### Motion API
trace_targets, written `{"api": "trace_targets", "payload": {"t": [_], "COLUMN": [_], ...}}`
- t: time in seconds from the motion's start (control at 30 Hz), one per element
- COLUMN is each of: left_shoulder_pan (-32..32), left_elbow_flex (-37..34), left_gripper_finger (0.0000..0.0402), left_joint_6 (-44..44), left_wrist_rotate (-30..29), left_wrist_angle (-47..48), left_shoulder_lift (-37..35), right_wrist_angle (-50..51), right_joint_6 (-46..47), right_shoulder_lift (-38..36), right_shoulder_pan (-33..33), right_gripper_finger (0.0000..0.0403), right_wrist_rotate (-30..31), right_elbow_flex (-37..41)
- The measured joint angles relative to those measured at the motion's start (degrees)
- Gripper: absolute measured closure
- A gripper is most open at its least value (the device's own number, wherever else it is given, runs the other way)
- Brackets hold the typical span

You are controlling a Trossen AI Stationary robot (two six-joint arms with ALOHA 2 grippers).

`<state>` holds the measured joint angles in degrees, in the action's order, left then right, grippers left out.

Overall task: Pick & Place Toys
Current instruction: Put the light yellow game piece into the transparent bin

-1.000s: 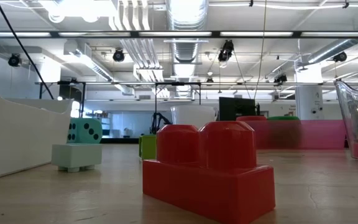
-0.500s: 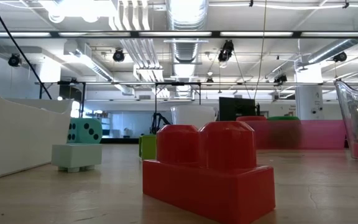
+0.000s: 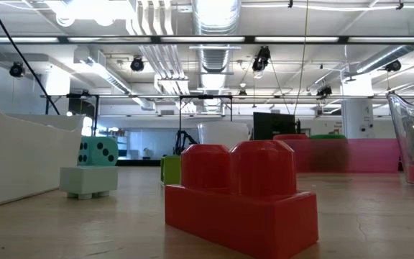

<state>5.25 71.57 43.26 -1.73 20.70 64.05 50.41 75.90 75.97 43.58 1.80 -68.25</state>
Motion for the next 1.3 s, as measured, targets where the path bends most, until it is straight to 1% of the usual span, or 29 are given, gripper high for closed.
{"api": "trace_targets", "payload": {"t": [0.1,0.17,0.23,0.3,0.37,0.43,0.67,0.87,1.03,1.3], "left_shoulder_pan": [-0.1,-0.1,-0.1,-0.1,-0.3,-0.5,-0.7,-0.9,-0.9,-1.0], "left_elbow_flex": [0.0,0.0,0.0,0.0,0.0,0.0,0.0,0.0,-0.3,-0.7], "left_gripper_finger": [0.0141,0.0141,0.0141,0.014,0.014,0.014,0.014,0.014,0.014,0.014], "left_joint_6": [0.0,0.0,0.0,0.0,0.0,0.0,0.1,0.2,0.2,0.2], "left_wrist_rotate": [0.0,0.0,0.0,0.0,0.0,0.0,-0.2,-0.2,-0.2,-0.2], "left_wrist_angle": [0.0,0.0,0.1,0.2,0.2,0.2,0.6,0.6,0.5,0.6], "left_shoulder_lift": [0.0,0.0,0.0,0.0,0.0,0.0,0.2,0.9,1.2,1.9], "right_wrist_angle": [-12.7,-17.2,-18.4,-19.0,-19.9,-19.7,-19.9,-21.2,-23.2,-23.9], "right_joint_6": [4.5,9.5,15.2,19.0,20.6,21.2,19.0,15.5,12.0,6.0], "right_shoulder_lift": [-2.3,-2.9,-2.8,-2.3,-1.5,-0.6,3.6,9.1,12.7,16.0], "right_shoulder_pan": [1.3,1.9,2.3,2.5,2.6,2.6,2.6,2.6,2.5,2.4], "right_gripper_finger": [0.0318,0.0318,0.0318,0.0318,0.0318,0.0318,0.0318,0.0318,0.0318,0.0318], "right_wrist_rotate": [-0.5,-0.7,-2.1,-4.5,-6.1,-6.6,-7.3,-11.1,-11.3,-10.9], "right_elbow_flex": [8.5,12.9,16.3,18.7,20.1,20.8,20.0,19.6,19.1,18.9]}}
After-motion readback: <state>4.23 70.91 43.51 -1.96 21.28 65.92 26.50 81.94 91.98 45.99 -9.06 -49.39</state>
